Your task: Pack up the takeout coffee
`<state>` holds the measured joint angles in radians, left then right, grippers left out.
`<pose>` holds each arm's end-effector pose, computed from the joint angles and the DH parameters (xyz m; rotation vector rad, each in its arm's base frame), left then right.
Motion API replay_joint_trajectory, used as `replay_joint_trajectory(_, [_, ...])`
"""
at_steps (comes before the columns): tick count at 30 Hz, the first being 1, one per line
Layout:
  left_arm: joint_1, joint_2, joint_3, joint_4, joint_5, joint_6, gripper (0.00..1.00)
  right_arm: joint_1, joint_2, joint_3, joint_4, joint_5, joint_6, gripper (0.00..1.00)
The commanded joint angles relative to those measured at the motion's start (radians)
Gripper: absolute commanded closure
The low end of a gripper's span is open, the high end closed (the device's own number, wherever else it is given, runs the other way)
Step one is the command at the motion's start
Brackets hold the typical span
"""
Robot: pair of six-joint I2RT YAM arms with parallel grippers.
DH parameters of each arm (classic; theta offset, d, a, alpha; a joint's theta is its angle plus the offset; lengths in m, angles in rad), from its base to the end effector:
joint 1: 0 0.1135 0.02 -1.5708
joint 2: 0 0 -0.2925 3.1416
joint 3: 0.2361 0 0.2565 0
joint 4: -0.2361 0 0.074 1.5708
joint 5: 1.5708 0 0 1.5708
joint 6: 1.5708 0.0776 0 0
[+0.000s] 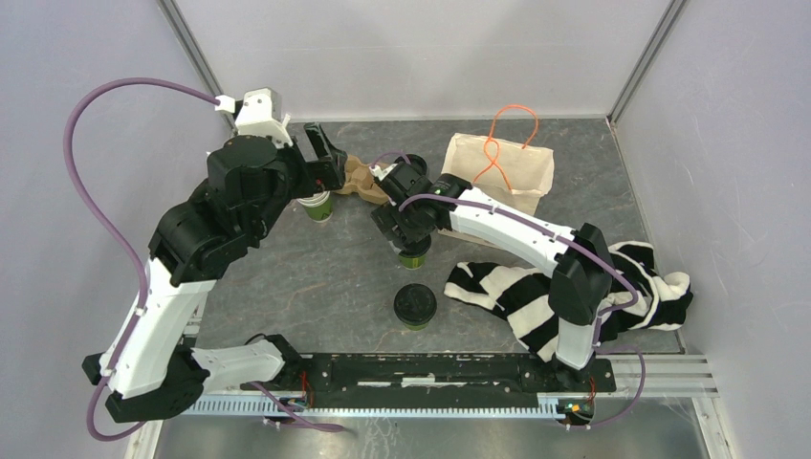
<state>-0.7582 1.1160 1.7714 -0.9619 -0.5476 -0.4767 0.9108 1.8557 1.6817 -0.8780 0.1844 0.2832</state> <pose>0.1631 -0.0988 0.5335 -0.1146 1.8422 -0.3526 0.2766 0.3331 0.2796 -0.7434 2.4978 0.1894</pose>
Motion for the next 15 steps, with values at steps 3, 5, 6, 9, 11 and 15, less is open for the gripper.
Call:
replay_joint_trajectory(3, [0.003,0.014,0.007,0.048,0.009,0.061,0.00,-0.013,0.016,0.023,0.041,-0.005,-0.003,0.06])
replay_joint_trajectory(5, [0.003,0.019,0.009,0.050,0.010,0.069,0.00,-0.012,0.023,0.029,0.041,-0.006,-0.001,0.07])
replay_joint_trajectory(6, [0.004,0.022,0.012,0.049,0.009,0.071,0.00,-0.012,0.025,0.031,0.041,-0.006,-0.002,0.07])
replay_joint_trajectory(9, [0.003,0.029,0.015,0.051,0.009,0.079,0.00,-0.013,0.032,0.035,0.039,-0.014,-0.003,0.09])
replay_joint_trajectory(11, [0.003,0.034,0.016,0.054,0.011,0.082,0.00,-0.012,0.032,0.032,0.043,-0.016,-0.002,0.10])
replay_joint_trajectory(15, [0.003,0.040,0.020,0.061,0.015,0.089,0.00,-0.012,0.038,0.029,0.051,-0.028,-0.004,0.11])
